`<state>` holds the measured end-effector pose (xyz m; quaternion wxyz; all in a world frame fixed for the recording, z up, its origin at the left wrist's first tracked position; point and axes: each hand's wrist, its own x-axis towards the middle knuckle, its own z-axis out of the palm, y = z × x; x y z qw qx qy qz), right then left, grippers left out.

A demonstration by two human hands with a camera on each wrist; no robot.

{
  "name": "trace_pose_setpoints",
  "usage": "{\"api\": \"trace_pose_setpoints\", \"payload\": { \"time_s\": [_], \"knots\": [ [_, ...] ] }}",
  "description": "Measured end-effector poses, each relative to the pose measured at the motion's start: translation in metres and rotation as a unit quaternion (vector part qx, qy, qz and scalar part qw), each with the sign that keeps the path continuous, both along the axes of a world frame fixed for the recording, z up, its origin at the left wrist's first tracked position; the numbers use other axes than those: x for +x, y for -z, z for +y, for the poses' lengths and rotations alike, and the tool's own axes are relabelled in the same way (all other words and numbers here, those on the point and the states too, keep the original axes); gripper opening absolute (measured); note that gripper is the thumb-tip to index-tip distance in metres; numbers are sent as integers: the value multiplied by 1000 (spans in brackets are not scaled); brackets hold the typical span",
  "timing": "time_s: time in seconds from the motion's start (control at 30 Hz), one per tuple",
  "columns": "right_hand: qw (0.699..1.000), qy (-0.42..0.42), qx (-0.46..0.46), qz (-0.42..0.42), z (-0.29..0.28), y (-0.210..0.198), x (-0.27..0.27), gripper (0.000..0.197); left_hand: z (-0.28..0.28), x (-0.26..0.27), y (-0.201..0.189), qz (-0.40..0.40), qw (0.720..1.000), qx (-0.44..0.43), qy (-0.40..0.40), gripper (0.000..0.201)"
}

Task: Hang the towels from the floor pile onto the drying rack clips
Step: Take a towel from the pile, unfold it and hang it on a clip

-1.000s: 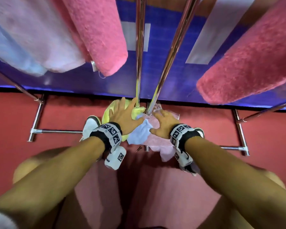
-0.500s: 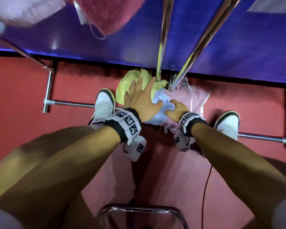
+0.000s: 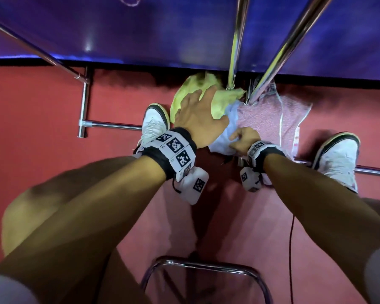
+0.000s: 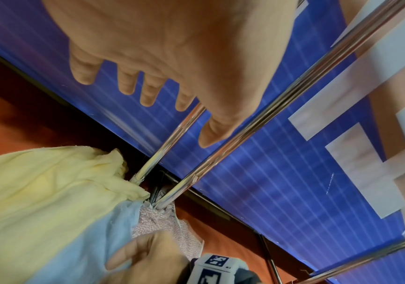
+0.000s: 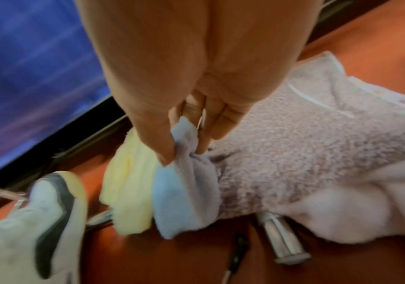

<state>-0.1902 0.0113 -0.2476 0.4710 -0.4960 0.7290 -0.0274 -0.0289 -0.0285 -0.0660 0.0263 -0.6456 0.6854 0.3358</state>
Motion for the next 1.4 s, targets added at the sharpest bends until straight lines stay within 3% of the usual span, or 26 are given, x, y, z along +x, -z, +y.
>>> {"api": "trace_pose_setpoints", "payload": {
  "time_s": [0.07, 0.13, 0.27, 0.33, 0.47, 0.53, 0.6, 0.63, 0.73, 0.8, 0.9, 1.03, 1.13, 1.23, 1.27, 1.33, 1.4],
  "knots": [
    [999, -5, -24, -22, -4, -21, 7, 16, 1, -1, -4, 17, 1000, 8, 5, 87],
    [995, -27, -69, -62, -10, -56, 11, 26, 2, -3, -14, 51, 998, 17, 18, 91],
    [967, -95, -162, -171, -11, -146, 8, 25, 2, -10, -33, 146, 987, 55, 41, 79],
    [944, -92, -204, -241, -6, -193, 3, 25, 6, -15, -50, 233, 968, 84, 43, 70],
    [902, -73, -259, -336, 7, -278, -7, 23, 13, -20, -89, 404, 909, 101, 21, 24],
    [891, -57, -279, -353, 16, -310, -10, 32, 17, -14, -105, 448, 888, 94, 35, 26],
    [887, -48, -307, -343, 24, -330, -10, 27, 15, -5, -115, 467, 878, 81, 65, 39],
    [889, -35, -322, -324, 28, -337, -10, 24, 14, -2, -120, 460, 882, 66, 82, 34],
    [919, 17, -329, -217, 38, -332, -13, 25, 11, 2, -133, 419, 902, 13, 102, 4],
    [947, 16, -294, -125, 43, -311, -17, 23, 11, 0, -134, 400, 911, 2, 101, 11],
    [980, -59, -188, -1, 47, -289, -24, 42, 8, -2, -123, 332, 936, -30, 114, 14],
    [985, -108, -125, 44, 41, -288, -26, 46, -6, 3, -118, 316, 945, -77, 39, 3],
    [983, -143, -86, 74, 39, -289, -26, 46, -23, 12, -119, 318, 937, -138, -46, 20],
    [993, -92, -78, -20, 39, -283, -28, 42, -30, 15, -112, 314, 933, -141, -105, 9],
    [991, -65, -94, -71, 37, -282, -27, 37, -30, 14, -108, 303, 937, -134, -108, 14],
    [975, 9, -134, -178, 33, -284, -25, 23, -24, 8, -102, 259, 956, -129, -52, 40],
    [945, 97, -152, -273, 28, -288, -23, 18, -16, -3, -101, 246, 962, -120, -4, 42]
  ]
}}
